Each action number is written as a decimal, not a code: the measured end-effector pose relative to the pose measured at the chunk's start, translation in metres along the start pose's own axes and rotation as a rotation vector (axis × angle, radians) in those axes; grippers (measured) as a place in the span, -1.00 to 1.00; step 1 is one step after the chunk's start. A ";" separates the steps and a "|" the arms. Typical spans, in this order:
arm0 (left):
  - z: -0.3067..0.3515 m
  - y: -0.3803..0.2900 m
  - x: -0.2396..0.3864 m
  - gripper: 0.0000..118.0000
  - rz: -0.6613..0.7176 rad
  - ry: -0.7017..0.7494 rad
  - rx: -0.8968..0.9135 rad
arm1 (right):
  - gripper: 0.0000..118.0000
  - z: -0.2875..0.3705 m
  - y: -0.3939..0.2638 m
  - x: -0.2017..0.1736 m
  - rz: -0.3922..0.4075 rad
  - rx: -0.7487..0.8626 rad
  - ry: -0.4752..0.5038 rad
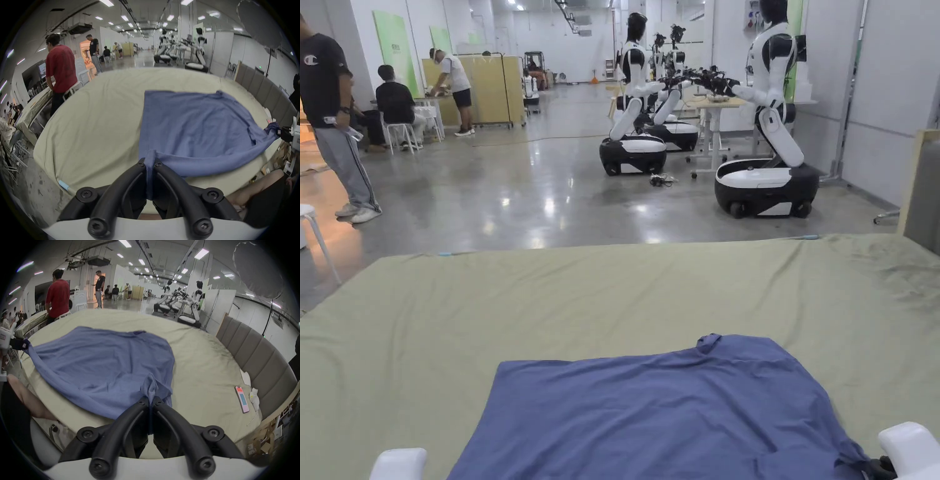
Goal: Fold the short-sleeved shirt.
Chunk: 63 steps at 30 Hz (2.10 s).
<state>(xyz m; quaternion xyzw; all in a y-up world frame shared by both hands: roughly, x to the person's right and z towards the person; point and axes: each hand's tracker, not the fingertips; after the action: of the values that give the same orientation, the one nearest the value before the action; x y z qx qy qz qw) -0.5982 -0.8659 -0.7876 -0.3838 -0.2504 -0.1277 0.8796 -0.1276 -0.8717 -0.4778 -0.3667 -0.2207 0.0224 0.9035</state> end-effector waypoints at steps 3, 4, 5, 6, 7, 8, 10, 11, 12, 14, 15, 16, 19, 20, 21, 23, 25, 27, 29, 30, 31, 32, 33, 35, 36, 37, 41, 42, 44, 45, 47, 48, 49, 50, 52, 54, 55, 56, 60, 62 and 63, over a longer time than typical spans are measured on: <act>-0.014 -0.001 0.001 -0.96 -0.014 0.008 -0.076 | -0.93 0.010 0.005 -0.015 -0.010 -0.070 -0.013; -0.020 0.002 0.002 -0.96 -0.022 0.006 -0.087 | -0.93 0.005 0.004 -0.015 -0.030 -0.104 -0.006; -0.026 0.003 0.002 -0.95 -0.046 -0.009 -0.125 | -0.93 0.001 0.002 -0.016 -0.019 -0.137 -0.014; -0.030 0.003 0.001 -0.90 -0.063 -0.023 -0.175 | -0.86 -0.015 -0.008 -0.016 -0.028 -0.158 -0.006; -0.034 0.002 0.000 -0.74 -0.061 -0.027 -0.204 | -0.60 -0.020 -0.010 -0.013 -0.038 -0.194 0.005; -0.034 0.000 0.001 -0.22 -0.066 -0.020 -0.219 | 0.23 -0.020 -0.011 -0.012 -0.058 -0.211 -0.017; -0.029 -0.001 -0.002 0.63 -0.061 -0.021 -0.203 | 0.97 -0.022 -0.015 -0.002 -0.107 -0.177 -0.020; -0.019 0.000 -0.004 0.76 -0.036 -0.035 -0.137 | 0.91 -0.013 -0.013 0.001 -0.113 -0.090 -0.034; -0.012 0.002 -0.005 0.75 -0.011 -0.044 -0.090 | 0.90 -0.005 -0.010 0.001 -0.108 -0.047 -0.046; 0.014 0.010 -0.007 0.75 0.036 -0.055 -0.018 | 0.89 0.025 0.006 0.002 -0.116 0.049 -0.092; 0.028 0.011 -0.008 0.74 0.061 -0.051 0.047 | 0.84 0.038 0.012 0.002 -0.139 0.110 -0.103; 0.049 0.012 -0.007 0.65 0.096 -0.049 0.146 | 0.68 0.054 0.019 0.000 -0.164 0.176 -0.077; 0.101 0.005 0.001 -0.83 0.111 -0.074 0.377 | -0.88 0.085 0.027 -0.003 -0.229 0.364 -0.045; 0.113 -0.001 0.007 -1.00 0.090 -0.041 0.424 | -0.99 0.095 0.030 -0.007 -0.258 0.405 -0.031; 0.120 -0.004 0.011 -1.00 0.077 -0.012 0.453 | -0.99 0.103 0.032 -0.011 -0.280 0.428 -0.033; 0.132 -0.013 0.014 -1.00 0.077 -0.042 0.448 | -0.99 0.131 0.043 -0.033 -0.278 0.458 0.060; 0.120 -0.013 0.014 -1.00 0.078 -0.093 0.360 | -0.99 0.139 0.044 -0.046 -0.256 0.468 0.064; 0.101 -0.017 0.013 -1.00 0.048 -0.112 0.272 | -0.99 0.143 0.049 -0.055 -0.237 0.467 0.107; 0.074 -0.019 0.007 -1.00 0.032 -0.047 0.205 | -0.99 0.143 0.051 -0.065 -0.228 0.455 0.131; 0.062 -0.020 0.003 -1.00 0.058 -0.061 0.167 | -0.99 0.141 0.052 -0.069 -0.209 0.447 0.139; 0.049 -0.019 0.001 -1.00 0.064 -0.094 0.098 | -0.99 0.140 0.053 -0.073 -0.193 0.442 0.145; 0.031 -0.017 -0.001 -0.99 0.043 -0.105 0.017 | -0.99 0.139 0.053 -0.076 -0.183 0.438 0.148; 0.019 -0.019 0.000 -0.73 0.036 -0.060 -0.020 | -0.99 0.137 0.053 -0.079 -0.180 0.435 0.152; -0.006 -0.024 0.000 0.52 -0.010 0.010 -0.028 | -0.99 0.130 0.053 -0.081 -0.180 0.418 0.169; -0.017 -0.027 -0.001 0.69 -0.026 0.010 -0.040 | -1.00 0.128 0.054 -0.082 -0.183 0.407 0.172; -0.025 -0.027 -0.001 0.68 -0.032 0.024 -0.051 | -0.99 0.125 0.054 -0.084 -0.184 0.396 0.178; -0.050 -0.027 -0.003 0.67 -0.018 0.028 -0.079 | -0.99 0.112 0.057 -0.087 -0.175 0.371 0.188; -0.056 -0.027 -0.004 0.61 -0.004 0.030 -0.093 | -1.00 0.109 0.058 -0.086 -0.183 0.363 0.194; -0.065 -0.031 -0.007 -0.23 0.036 0.006 -0.144 | -0.99 0.104 0.061 -0.089 -0.192 0.356 0.202; -0.067 -0.033 -0.008 -0.69 0.058 0.003 -0.162 | -0.99 0.102 0.062 -0.090 -0.192 0.351 0.204; -0.065 -0.037 -0.005 -0.92 0.073 -0.049 -0.162 | -0.99 0.098 0.063 -0.090 -0.187 0.342 0.211; -0.057 -0.039 0.002 -0.94 0.050 -0.034 -0.146 | -1.00 0.095 0.063 -0.090 -0.188 0.334 0.215; -0.055 -0.038 0.007 -0.95 -0.017 -0.013 -0.145 | -0.99 0.092 0.063 -0.089 -0.195 0.309 0.222; -0.053 -0.038 0.009 -0.95 -0.029 -0.017 -0.147 | -0.99 0.088 0.062 -0.088 -0.206 0.286 0.224; -0.051 -0.037 0.004 -0.95 -0.002 -0.026 -0.131 | -0.99 0.084 0.059 -0.085 -0.215 0.269 0.213; -0.041 -0.033 0.001 -0.96 0.033 -0.019 -0.082 | -0.99 0.082 0.055 -0.080 -0.216 0.253 0.193; -0.036 -0.031 0.000 -0.96 0.039 -0.023 -0.067 | -1.00 0.081 0.053 -0.077 -0.216 0.244 0.180; -0.029 -0.027 0.001 -0.96 0.032 -0.028 -0.063 | -0.99 0.081 0.051 -0.072 -0.221 0.232 0.160; -0.017 -0.018 0.003 -0.96 0.006 -0.040 -0.029 | -0.99 0.071 0.041 -0.044 -0.223 0.155 0.036; -0.016 -0.013 0.004 -0.96 -0.003 -0.049 -0.026 | -0.95 0.058 0.034 -0.025 -0.252 0.103 -0.034; -0.015 -0.012 0.005 -0.96 -0.008 -0.051 -0.023 | -0.65 0.050 0.032 -0.015 -0.252 0.053 -0.033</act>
<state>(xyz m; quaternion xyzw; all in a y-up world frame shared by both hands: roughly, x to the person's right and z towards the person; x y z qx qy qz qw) -0.5938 -0.8855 -0.7866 -0.3960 -0.2727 -0.1246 0.8679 -0.1584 -0.8185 -0.4735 -0.3114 -0.2792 -0.0796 0.9048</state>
